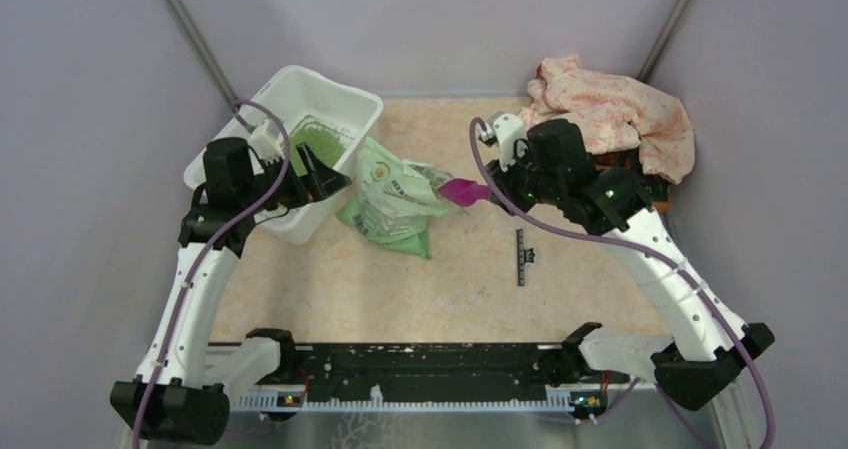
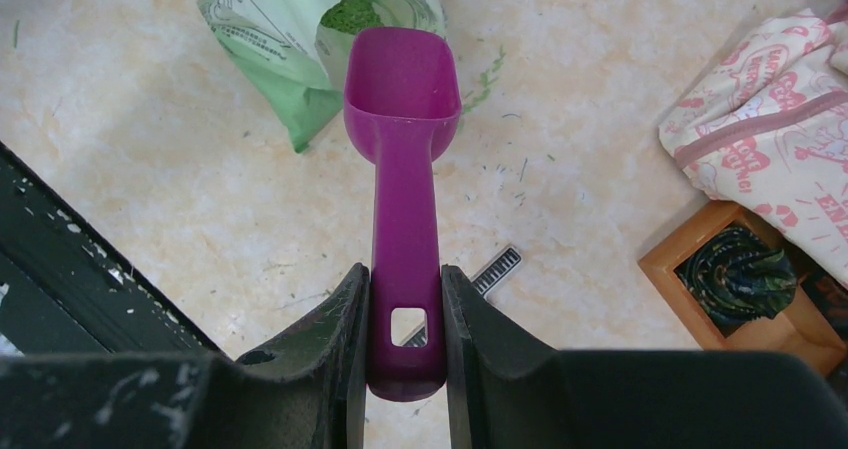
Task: Fill the litter box with clean litter
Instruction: 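Scoop the cat litter from the cat litter bag.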
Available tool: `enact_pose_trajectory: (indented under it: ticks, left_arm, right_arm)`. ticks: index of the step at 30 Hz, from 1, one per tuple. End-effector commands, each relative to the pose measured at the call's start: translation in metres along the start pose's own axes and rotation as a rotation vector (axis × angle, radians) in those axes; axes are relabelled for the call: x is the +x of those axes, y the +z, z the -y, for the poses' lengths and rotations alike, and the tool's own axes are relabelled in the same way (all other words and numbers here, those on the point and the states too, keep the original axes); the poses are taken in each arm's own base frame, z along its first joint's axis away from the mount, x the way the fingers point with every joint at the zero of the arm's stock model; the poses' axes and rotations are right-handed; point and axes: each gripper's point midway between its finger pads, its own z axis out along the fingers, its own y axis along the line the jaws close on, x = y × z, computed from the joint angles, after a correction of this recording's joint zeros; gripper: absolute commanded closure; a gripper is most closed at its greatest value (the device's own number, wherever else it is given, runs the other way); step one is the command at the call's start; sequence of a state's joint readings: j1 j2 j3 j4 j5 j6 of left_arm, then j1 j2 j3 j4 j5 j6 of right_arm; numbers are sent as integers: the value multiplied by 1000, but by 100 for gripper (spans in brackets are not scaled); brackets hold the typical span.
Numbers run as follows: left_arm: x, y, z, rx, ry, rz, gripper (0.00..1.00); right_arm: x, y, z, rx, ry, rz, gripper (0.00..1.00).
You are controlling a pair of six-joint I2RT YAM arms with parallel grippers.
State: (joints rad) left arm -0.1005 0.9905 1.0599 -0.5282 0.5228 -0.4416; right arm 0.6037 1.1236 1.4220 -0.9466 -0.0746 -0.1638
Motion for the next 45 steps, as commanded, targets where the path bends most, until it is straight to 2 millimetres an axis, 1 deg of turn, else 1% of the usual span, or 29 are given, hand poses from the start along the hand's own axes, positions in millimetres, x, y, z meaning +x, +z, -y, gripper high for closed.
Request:
enact_pose_trajectory:
  ticks: [1, 6, 9, 12, 13, 16, 20, 27, 32, 38, 45]
  left_arm:
    - [-7, 1, 1, 1, 24, 36, 1]
    - [-3, 1, 0, 3, 23, 32, 1]
    - [-4, -3, -1, -9, 41, 39, 1]
    - [-5, -5, -2, -22, 50, 39, 1]
    - [-5, -5, -2, -23, 49, 38, 1]
    - [-4, -4, -3, -27, 47, 28, 1]
    - [-5, -6, -4, -41, 53, 32, 1]
    - [-6, -5, -4, -44, 39, 30, 1]
    - [-7, -4, -5, -50, 32, 31, 1]
    - [-5, -2, -8, -58, 28, 29, 1]
    - [-5, -3, -9, -61, 28, 34, 1]
  right_arm:
    - [-25, 14, -3, -48, -33, 40, 100]
    - [-33, 56, -18, -178, -67, -16, 100]
    - [-30, 73, -21, -234, -102, -77, 100]
    - [-29, 85, -25, -283, -132, -124, 100]
    - [-34, 87, -28, -309, -143, -121, 100]
    - [-41, 93, -35, -377, -166, -130, 100]
    - [-41, 106, -35, -399, -186, -161, 100]
    - [-22, 142, -37, -402, -198, -272, 100]
    - [-10, 159, -48, -423, -228, -323, 100]
    - [-11, 176, -60, -452, -254, -319, 100]
    - [-9, 200, -67, -445, -268, -298, 100]
